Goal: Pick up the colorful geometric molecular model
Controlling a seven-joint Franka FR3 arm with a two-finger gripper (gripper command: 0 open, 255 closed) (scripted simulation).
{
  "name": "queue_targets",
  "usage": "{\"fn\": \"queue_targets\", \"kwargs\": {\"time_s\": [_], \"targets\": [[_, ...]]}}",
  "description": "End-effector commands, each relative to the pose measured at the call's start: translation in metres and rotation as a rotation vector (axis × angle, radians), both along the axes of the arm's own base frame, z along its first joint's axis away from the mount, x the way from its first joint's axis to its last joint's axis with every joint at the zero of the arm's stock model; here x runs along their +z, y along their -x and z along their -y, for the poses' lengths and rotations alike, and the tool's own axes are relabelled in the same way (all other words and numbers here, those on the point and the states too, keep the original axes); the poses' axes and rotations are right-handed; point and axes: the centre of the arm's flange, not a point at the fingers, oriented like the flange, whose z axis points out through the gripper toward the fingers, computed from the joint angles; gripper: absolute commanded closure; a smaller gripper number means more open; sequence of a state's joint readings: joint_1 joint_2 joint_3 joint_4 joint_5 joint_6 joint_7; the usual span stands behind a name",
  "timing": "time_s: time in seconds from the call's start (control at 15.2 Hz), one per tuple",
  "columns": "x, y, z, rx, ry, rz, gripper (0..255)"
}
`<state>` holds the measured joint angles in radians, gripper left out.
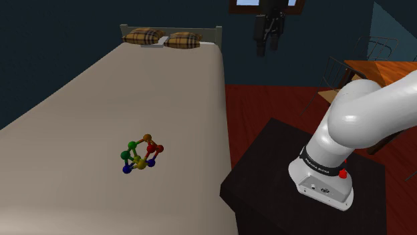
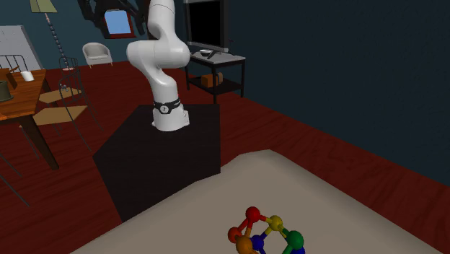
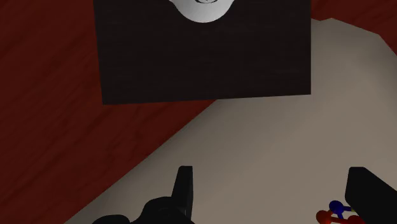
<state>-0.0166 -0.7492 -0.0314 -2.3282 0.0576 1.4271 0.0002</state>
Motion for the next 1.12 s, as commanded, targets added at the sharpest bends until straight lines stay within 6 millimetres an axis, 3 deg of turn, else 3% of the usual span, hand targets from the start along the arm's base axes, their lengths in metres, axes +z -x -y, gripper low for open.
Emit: {"fn": "queue_targets", "kwargs": {"time_s": [0.0, 1.06], "targets": [[0.000, 0.000, 0.000, 0.000, 0.000, 0.000, 0], [-0.139, -0.097, -0.108, 0.010, -0.012, 0.099, 0]]}}
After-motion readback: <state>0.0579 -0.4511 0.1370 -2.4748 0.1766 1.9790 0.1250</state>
